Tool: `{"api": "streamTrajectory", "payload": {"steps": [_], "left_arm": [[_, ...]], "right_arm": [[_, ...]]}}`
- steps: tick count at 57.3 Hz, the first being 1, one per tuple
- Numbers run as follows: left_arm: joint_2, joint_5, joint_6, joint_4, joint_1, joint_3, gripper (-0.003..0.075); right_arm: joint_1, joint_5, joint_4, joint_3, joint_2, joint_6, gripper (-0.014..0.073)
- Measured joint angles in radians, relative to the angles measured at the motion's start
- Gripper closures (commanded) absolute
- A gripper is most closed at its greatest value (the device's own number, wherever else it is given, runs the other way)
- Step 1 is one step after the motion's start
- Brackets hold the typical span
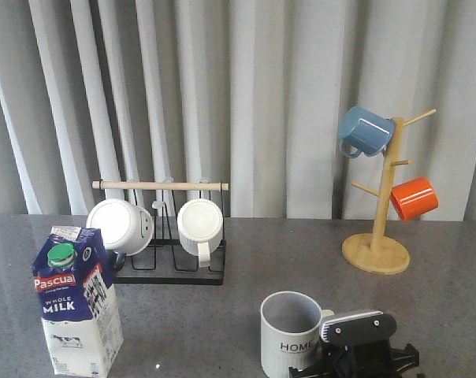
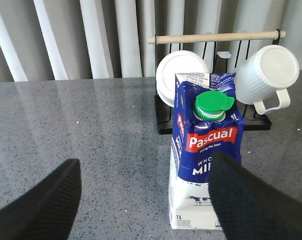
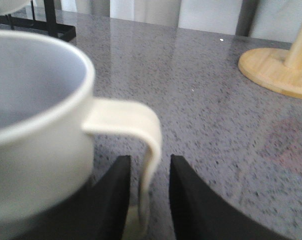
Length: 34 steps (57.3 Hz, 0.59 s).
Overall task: Place milk next to cup
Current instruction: 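Grasp the HOME mug handle with the right gripper and slide it toward the table center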
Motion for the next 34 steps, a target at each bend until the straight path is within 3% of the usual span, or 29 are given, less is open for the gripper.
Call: {"api": "streamTrajectory", "payload": {"steps": [19, 34], "left_arm": [[0.0, 0.0, 0.0, 0.0, 0.0, 0.0, 0.0218], [0.0, 0.0, 0.0, 0.0, 0.0, 0.0, 0.0218]], "right_arm": [[0.0, -0.005, -0.053, 0.119, -0.137, 0.05, 0.0294], [0.0, 0.169, -0.086, 0.187, -0.384, 0.017, 0.0294]]}}
